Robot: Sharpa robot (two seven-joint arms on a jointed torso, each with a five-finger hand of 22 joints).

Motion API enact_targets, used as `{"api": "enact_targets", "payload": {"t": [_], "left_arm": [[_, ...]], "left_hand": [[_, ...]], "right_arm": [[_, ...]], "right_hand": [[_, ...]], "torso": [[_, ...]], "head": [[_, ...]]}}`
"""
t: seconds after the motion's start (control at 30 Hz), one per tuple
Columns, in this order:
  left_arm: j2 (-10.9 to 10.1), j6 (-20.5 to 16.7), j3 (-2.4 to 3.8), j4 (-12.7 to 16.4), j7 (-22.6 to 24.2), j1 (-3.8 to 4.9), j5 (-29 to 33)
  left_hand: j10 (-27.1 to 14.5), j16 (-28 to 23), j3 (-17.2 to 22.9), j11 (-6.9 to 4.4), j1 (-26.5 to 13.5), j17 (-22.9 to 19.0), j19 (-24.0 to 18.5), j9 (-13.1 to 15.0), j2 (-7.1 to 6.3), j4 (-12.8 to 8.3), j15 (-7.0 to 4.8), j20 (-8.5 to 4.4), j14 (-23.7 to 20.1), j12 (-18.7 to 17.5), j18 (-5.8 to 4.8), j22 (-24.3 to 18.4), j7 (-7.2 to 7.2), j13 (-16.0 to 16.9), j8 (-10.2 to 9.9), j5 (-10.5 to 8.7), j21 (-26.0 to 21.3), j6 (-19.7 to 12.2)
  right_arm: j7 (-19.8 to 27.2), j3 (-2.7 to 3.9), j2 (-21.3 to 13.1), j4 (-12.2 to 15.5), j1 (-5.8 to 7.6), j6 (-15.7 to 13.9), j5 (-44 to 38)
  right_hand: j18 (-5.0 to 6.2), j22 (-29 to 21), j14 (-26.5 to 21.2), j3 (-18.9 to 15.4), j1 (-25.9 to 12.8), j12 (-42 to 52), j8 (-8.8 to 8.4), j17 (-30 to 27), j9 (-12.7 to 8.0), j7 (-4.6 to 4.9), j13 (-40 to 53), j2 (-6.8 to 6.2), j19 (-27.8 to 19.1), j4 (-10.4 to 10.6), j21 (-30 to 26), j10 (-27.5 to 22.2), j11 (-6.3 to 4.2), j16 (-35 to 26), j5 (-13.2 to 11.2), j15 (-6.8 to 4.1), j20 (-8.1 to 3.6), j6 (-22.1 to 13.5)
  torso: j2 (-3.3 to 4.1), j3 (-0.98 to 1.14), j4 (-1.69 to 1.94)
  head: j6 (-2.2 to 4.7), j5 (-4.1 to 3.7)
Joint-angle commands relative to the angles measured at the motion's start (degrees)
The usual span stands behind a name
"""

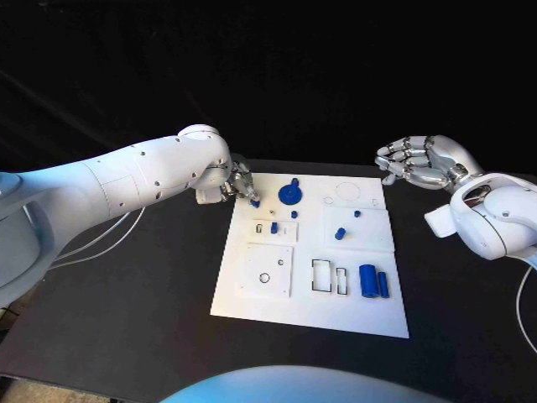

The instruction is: Assemble the parts on the task board

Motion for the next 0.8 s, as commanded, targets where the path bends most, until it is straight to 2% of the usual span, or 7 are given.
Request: {"api": "enact_targets", "payload": {"t": [0.03,0.23,0.4,0.63,0.8], "left_arm": [[0.16,0.7,-0.03,-0.02,0.39,-0.02,1.86],[-0.23,-0.29,-0.04,0.33,0.45,-0.02,2.64],[-1.66,-1.72,0.0,1.97,0.54,-0.03,4.17],[-5.86,-5.22,0.05,8.11,1.95,-0.02,3.07],[-8.68,-7.09,0.05,13.07,2.6,-0.01,1.86]], "left_hand": [[0.66,0.42,7.06,-0.02,0.04,7.13,0.54,2.75,-0.31,-6.11,-0.1,-0.03,3.58,-0.06,0.07,0.42,-0.14,0.11,3.17,0.15,0.46,-0.34],[1.1,0.6,9.07,-0.14,-0.79,7.53,0.8,3.29,-0.83,-7.12,-0.19,-0.1,3.74,0.11,0.0,0.93,-0.26,0.28,3.89,0.19,0.76,-0.09],[1.56,0.75,10.43,-0.29,-1.48,7.84,1.13,3.75,-1.28,-7.78,-0.33,-0.21,3.86,0.32,-0.1,1.5,-0.4,0.56,4.47,0.3,1.06,0.12],[3.03,0.97,13.01,-0.72,-2.63,8.37,1.94,4.53,-2.61,-9.18,-0.74,-0.59,4.11,1.0,-0.33,2.82,-0.83,1.73,5.37,0.59,1.79,0.82],[4.59,0.93,14.37,-1.09,-3.43,8.37,2.59,4.86,-3.7,-9.77,-1.08,-0.85,4.14,1.92,-0.53,3.91,-1.21,3.56,5.69,1.07,2.34,1.62]], "right_arm": [[0.72,0.02,0.07,-0.06,-0.07,-0.18,0.33],[0.76,0.02,0.05,-0.06,-0.11,-0.17,0.42],[0.8,0.02,-0.02,-0.02,-0.14,-0.18,0.51],[1.24,0.02,-0.22,-0.02,-0.15,-0.38,0.81],[1.81,0.02,-0.29,-0.1,-0.16,-0.47,1.18]], "right_hand": [[0.48,-0.17,-0.49,0.21,0.74,-0.25,-0.23,-0.1,-0.08,4.11,-0.23,0.02,-0.05,-0.01,-0.26,-0.09,0.23,-0.28,0.21,0.19,0.41,-0.17],[0.48,-0.29,-0.68,0.19,0.74,-0.25,-0.24,-0.15,-0.12,4.15,-0.41,0.03,-0.14,-0.01,-0.41,-0.15,0.27,-0.32,0.22,0.25,0.46,-0.23],[0.47,-0.34,-0.74,0.18,0.73,-0.25,-0.25,-0.17,-0.13,4.17,-0.49,0.03,-0.16,0.0,-0.46,-0.17,0.29,-0.33,0.23,0.27,0.48,-0.25],[0.5,-0.69,-1.24,0.18,0.78,-0.34,-0.19,-0.47,-0.21,4.24,-1.06,0.17,-0.26,0.0,-0.81,-0.39,0.4,-0.61,0.39,0.39,0.6,-0.23],[0.54,-3.13,-3.45,0.18,1.09,-1.39,0.0,-3.6,-0.7,4.52,-4.46,0.27,-1.25,-0.05,-3.3,-0.71,0.82,-4.63,1.39,1.1,1.36,0.22]], "torso": [[-0.01,0.0,-0.07],[0.01,-0.05,-0.02],[0.0,-0.04,0.03],[-0.04,-0.05,0.07],[-0.04,-0.08,0.15]], "head": [[-0.03,0.04],[0.05,0.02],[0.07,0.02],[-0.03,0.14],[-0.15,0.4]]}}
